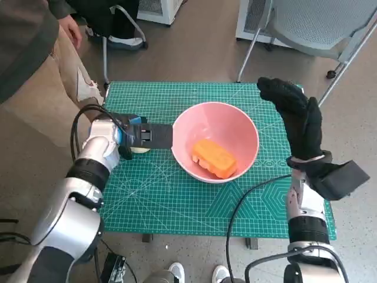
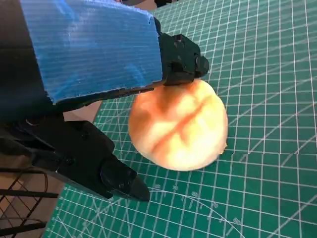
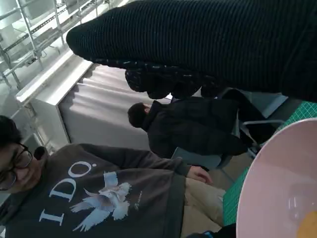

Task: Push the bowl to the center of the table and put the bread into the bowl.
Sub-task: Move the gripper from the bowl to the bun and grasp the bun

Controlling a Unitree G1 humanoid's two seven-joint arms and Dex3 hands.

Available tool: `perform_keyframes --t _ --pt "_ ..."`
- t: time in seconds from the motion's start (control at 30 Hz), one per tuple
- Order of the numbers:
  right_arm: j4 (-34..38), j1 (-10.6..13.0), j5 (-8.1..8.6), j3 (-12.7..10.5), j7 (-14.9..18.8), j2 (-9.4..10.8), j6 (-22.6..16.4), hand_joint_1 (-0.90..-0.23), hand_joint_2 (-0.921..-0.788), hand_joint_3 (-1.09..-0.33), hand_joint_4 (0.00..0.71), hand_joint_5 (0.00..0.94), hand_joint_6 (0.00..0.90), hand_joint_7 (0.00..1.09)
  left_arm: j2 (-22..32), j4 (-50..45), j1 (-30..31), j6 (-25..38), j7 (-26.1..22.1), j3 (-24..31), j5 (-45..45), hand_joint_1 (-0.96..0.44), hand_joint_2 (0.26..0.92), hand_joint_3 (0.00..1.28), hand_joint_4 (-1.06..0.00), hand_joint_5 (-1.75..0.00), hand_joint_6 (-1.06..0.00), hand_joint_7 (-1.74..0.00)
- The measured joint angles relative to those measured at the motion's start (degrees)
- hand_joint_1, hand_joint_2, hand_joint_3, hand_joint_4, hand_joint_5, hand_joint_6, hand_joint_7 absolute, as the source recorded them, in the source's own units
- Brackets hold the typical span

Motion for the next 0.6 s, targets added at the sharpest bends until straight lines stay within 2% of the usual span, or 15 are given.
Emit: perform_keyframes --t 0.2,0.27,0.3,0.33,0.37,0.47,0.5,0.57,0.6 --pt "-0.1 0.4 0.0 0.0 0.0 -0.1 0.0 -0.716 -0.921 -0.803 0.136 0.001 0.0 0.42 -0.5 1.1 -0.1 0.0 1.1 -0.4 0.0 -0.14 0.702 0.01 -0.19 -0.03 -0.18 0.0" --pt "-0.1 0.6 0.0 0.0 0.0 -0.3 0.0 -0.717 -0.921 -0.802 0.136 0.001 0.0 0.42 -0.8 1.5 -0.1 0.0 1.4 -0.5 0.0 -0.13 0.708 0.01 -0.27 -0.07 -0.18 0.0" --pt "-0.1 0.7 0.0 -0.1 0.0 -0.4 0.0 -0.717 -0.921 -0.802 0.136 0.001 0.0 0.42 -0.9 1.6 -0.1 0.0 1.4 -0.5 0.0 -0.13 0.708 0.01 -0.27 -0.07 -0.18 0.0" --pt "-0.1 0.8 0.0 -0.1 0.0 -0.4 0.0 -0.716 -0.921 -0.802 0.136 0.001 0.0 0.42 -1.0 1.7 -0.1 0.0 1.4 -0.5 0.0 -0.12 0.712 0.01 -0.29 -0.3 -0.17 0.0" --pt "-0.1 0.9 0.0 -0.1 0.0 -0.6 0.0 -0.714 -0.921 -0.802 0.137 0.001 0.0 0.42 -1.1 1.8 -0.1 0.0 1.5 -0.5 0.0 -0.11 0.711 0.02 -0.25 -0.66 -0.17 0.0" --pt "-0.2 1.1 0.0 -0.1 0.0 -0.8 0.0 -0.706 -0.921 -0.802 0.137 0.001 0.0 0.42 -1.5 2.1 -0.1 0.1 1.8 -0.5 0.0 -0.09 0.711 0.02 -0.15 -1.31 -0.17 0.0" --pt "-0.3 1.2 -0.01 -0.1 0.0 -0.8 0.0 -0.703 -0.921 -0.802 0.137 0.002 0.001 0.42 -1.7 2.2 -0.1 0.2 1.9 -0.6 0.0 -0.08 0.711 0.02 -0.15 -1.47 -0.17 0.0" --pt "-0.5 1.2 -0.01 -0.1 0.0 -0.9 0.0 -0.701 -0.921 -0.801 0.138 0.002 0.003 0.43 -2.0 2.5 -0.1 0.4 2.1 -0.6 0.0 -0.07 0.711 0.02 -0.15 -1.63 -0.17 0.0" --pt "-0.6 1.2 -0.02 -0.1 0.0 -0.9 0.0 -0.7 -0.921 -0.8 0.138 0.002 0.003 0.43 -2.1 2.6 -0.1 0.5 2.2 -0.6 0.0 -0.06 0.711 0.02 -0.15 -1.66 -0.17 0.0"
